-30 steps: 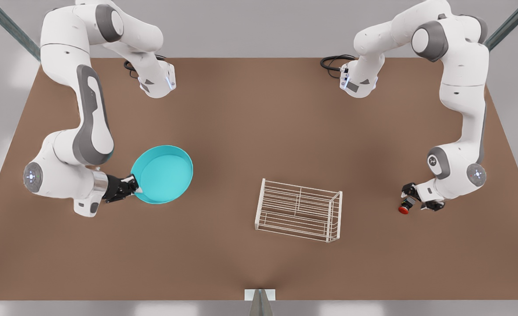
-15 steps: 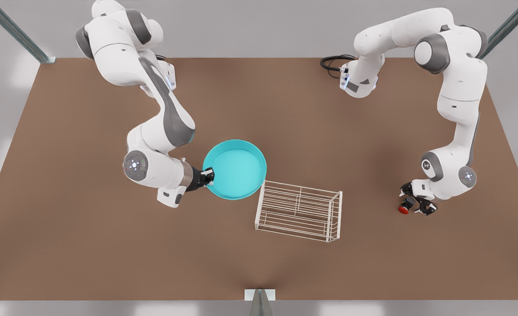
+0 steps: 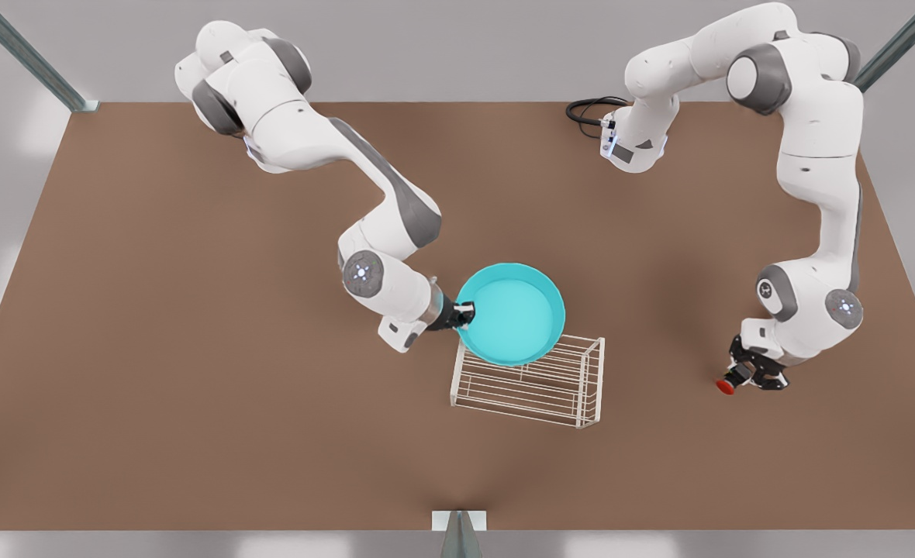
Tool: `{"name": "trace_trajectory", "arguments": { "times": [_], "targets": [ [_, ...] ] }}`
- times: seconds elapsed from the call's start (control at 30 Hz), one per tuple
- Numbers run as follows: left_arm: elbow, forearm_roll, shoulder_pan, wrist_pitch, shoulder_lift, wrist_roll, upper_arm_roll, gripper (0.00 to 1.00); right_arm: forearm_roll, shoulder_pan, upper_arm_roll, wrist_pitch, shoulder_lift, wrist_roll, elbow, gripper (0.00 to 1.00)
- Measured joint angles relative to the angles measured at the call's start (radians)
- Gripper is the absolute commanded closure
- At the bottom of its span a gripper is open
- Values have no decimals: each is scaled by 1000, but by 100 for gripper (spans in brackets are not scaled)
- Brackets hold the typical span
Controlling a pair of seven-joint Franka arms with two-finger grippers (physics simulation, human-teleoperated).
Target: Place the plate on the shelf with right arm and place the red button switch in the plate with left arm
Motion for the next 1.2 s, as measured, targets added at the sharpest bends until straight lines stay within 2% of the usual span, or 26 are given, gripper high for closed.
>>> {"name": "trace_trajectory", "arguments": {
  "times": [0.07,0.4,0.43,0.47,0.53,0.6,0.7,0.77,0.87,1.0,1.2],
  "targets": [
    [81,20,-34,-67,-5,-26,-3,62,0,24,-6,49,28,43,2,82],
    [281,46,-176,-346,-37,-255,-61,62,0,120,-87,221,126,205,62,79],
    [300,46,-181,-371,-37,-286,-82,62,-1,128,-95,230,130,218,65,65],
    [324,45,-183,-399,-36,-321,-112,62,-2,132,-97,237,131,232,66,0],
    [356,45,-186,-447,-37,-400,-174,62,-5,136,-92,248,118,256,66,0],
    [397,45,-186,-497,-37,-485,-237,62,-12,109,-91,244,21,276,14,0],
    [475,51,-201,-589,-61,-618,-298,62,-45,-85,-92,92,-195,259,-39,0],
    [505,60,-245,-647,-98,-708,-307,62,-145,-229,-100,-72,-274,200,-39,0],
    [528,66,-331,-705,-107,-862,-354,62,-325,-326,-104,-267,-294,96,-91,0],
    [511,72,-413,-716,-78,-1062,-385,62,-425,-451,-107,-412,-275,-25,-149,0],
    [459,171,-387,-655,-30,-1284,-375,62,-462,-499,-107,-500,-254,-173,-149,0]
  ]
}}
